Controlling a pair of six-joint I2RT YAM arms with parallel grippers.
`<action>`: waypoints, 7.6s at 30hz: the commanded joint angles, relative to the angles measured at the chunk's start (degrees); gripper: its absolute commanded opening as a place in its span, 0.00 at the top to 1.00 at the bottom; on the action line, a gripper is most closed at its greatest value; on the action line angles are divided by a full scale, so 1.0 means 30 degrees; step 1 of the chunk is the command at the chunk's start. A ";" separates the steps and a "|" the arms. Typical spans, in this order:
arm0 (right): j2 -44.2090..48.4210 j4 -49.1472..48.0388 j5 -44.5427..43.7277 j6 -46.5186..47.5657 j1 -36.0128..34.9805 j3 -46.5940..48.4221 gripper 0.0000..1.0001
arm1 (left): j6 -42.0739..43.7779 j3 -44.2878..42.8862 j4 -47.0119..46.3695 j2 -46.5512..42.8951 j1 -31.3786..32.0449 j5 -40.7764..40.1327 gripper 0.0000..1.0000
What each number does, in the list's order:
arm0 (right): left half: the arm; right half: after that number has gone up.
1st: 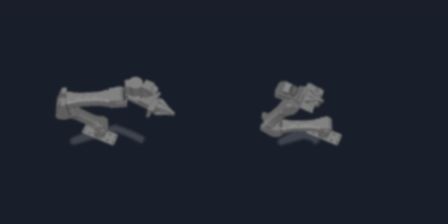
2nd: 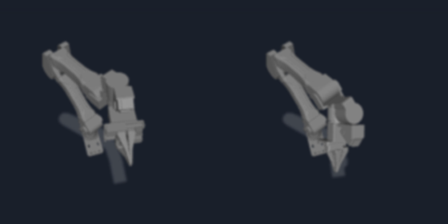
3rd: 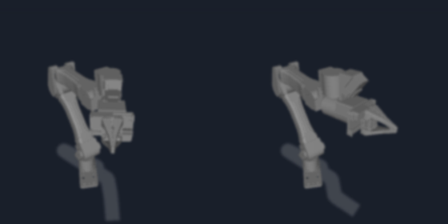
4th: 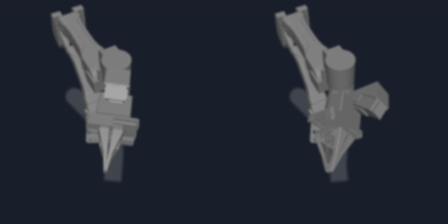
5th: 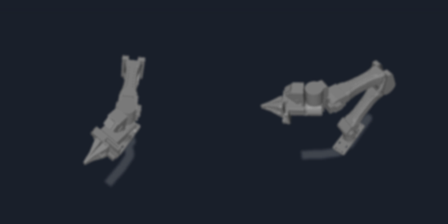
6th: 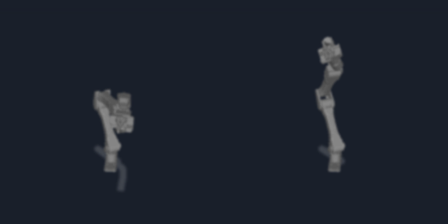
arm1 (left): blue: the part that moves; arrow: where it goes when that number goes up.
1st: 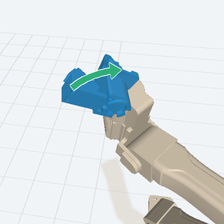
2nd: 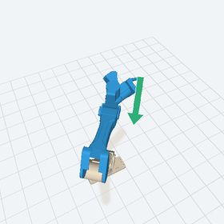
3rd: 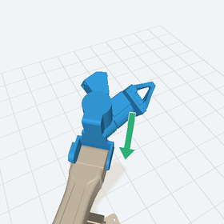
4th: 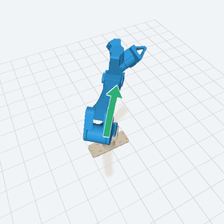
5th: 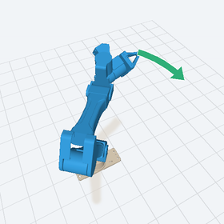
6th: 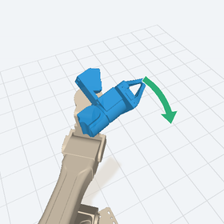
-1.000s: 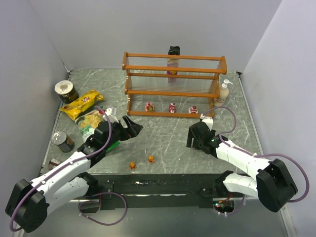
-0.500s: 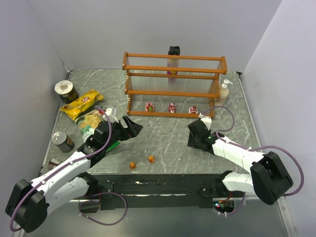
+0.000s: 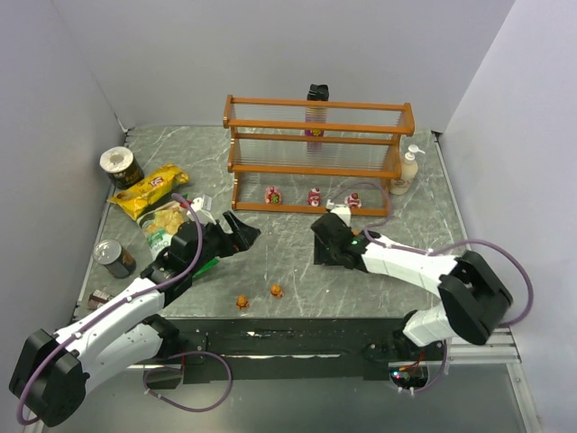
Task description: Place and organize the plastic toys onto the shelf
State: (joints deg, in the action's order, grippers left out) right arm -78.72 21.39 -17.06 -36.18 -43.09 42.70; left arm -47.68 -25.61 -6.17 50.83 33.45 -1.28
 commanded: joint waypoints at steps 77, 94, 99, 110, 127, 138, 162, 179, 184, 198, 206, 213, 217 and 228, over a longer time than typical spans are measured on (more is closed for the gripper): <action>0.1395 -0.3848 -0.1134 0.0109 -0.3710 -0.0578 0.66 | 0.0103 0.0157 -0.0051 -0.0713 -0.0077 -0.0482 0.04; -0.0357 -1.7319 -0.6065 0.4262 -0.4533 -0.6408 0.00 | 0.0161 0.0156 -0.0257 -0.0156 -0.0076 -0.0481 0.04; -0.2494 -2.0278 -0.5855 0.5089 -0.4533 -0.7024 0.00 | 0.0190 0.0215 -0.0344 -0.0068 -0.0076 -0.0570 0.04; -0.6718 -2.7455 -0.8114 0.4853 -0.5353 -0.9135 0.09 | 0.0191 0.0215 -0.0315 0.0138 -0.0076 -0.0745 0.04; -0.7248 -2.5060 -0.7966 0.4502 -0.5382 -0.7465 0.65 | 0.0278 0.0157 -0.0491 0.0401 -0.0076 -0.0687 0.04; -0.1981 -1.8769 -0.8172 0.5262 -0.4857 -0.4980 0.77 | 0.0249 0.0215 -0.0607 0.0431 -0.0076 -0.0103 0.04; -0.1768 -1.5773 -0.4277 0.9513 0.3258 0.2670 0.75 | 0.0249 0.0684 -0.1105 0.0225 -0.0076 0.0280 0.04; -0.3672 -1.4512 -0.4068 0.9279 0.5603 0.4634 0.75 | 0.0308 0.0596 -0.1515 0.1280 -0.0076 0.0280 0.04; -0.4052 -1.4659 -0.4128 0.9395 0.6100 0.4693 0.74 | 0.0278 0.0566 -0.1604 0.1543 -0.0076 0.0280 0.04; -0.5196 -1.4658 -0.2751 0.9395 0.7391 0.5045 0.66 | 0.0396 0.0449 -0.1692 0.2217 -0.0106 0.0280 0.04; -0.5343 -1.5564 -0.2429 0.9864 0.7743 0.4752 0.65 | 0.0396 0.0420 -0.1780 0.2422 -0.0135 0.0280 0.04; -0.5314 -1.5391 -0.2312 0.9806 0.7743 0.4752 0.64 | 0.0367 0.0449 -0.1779 0.2335 -0.0164 0.0280 0.04; -0.4992 -1.5595 -0.2049 0.9718 0.7742 0.4285 0.63 | 0.0367 0.0449 -0.1780 0.2335 -0.0193 0.0280 0.04; -0.4376 -1.5157 -0.1872 0.9600 0.7626 0.3902 0.44 | 0.0366 0.0507 -0.1721 0.2130 -0.0194 0.0280 0.04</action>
State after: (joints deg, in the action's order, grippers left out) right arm -93.62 -26.48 -22.83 -7.44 -20.21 55.24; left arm -47.42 -23.68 -9.17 58.00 33.17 -1.26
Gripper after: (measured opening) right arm 0.552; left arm 0.966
